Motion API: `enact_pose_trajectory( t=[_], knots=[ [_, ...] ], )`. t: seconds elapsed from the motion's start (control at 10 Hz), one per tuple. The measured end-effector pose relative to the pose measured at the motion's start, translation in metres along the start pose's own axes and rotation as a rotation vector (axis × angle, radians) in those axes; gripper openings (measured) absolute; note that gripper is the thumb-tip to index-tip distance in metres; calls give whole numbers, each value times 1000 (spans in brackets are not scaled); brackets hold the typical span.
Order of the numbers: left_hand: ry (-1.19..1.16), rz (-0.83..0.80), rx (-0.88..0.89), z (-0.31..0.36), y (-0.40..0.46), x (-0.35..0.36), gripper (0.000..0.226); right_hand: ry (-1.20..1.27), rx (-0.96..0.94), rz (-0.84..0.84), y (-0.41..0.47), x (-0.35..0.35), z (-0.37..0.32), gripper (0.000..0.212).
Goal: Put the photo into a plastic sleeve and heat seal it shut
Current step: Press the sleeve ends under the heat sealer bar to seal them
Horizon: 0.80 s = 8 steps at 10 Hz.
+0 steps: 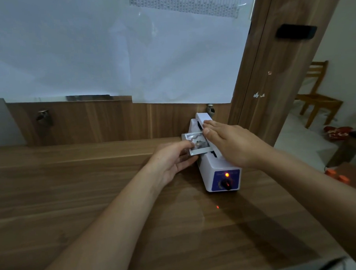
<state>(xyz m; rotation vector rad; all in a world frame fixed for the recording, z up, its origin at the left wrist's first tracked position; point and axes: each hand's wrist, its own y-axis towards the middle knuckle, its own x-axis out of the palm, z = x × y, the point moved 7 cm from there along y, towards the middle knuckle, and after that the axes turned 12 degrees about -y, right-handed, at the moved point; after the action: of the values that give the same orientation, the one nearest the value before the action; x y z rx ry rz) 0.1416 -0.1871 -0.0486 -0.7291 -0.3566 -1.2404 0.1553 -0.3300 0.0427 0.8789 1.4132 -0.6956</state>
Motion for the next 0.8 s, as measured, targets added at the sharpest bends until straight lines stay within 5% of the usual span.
enact_pose_trajectory(
  t=[0.6,0.8],
  knots=[
    [-7,-22,5,2,-3,1,22,-4,-40,9,3,-2,0,55],
    [-16,-45,5,3,-4,2,24,12,121,201,2,-33,11,55]
  ],
)
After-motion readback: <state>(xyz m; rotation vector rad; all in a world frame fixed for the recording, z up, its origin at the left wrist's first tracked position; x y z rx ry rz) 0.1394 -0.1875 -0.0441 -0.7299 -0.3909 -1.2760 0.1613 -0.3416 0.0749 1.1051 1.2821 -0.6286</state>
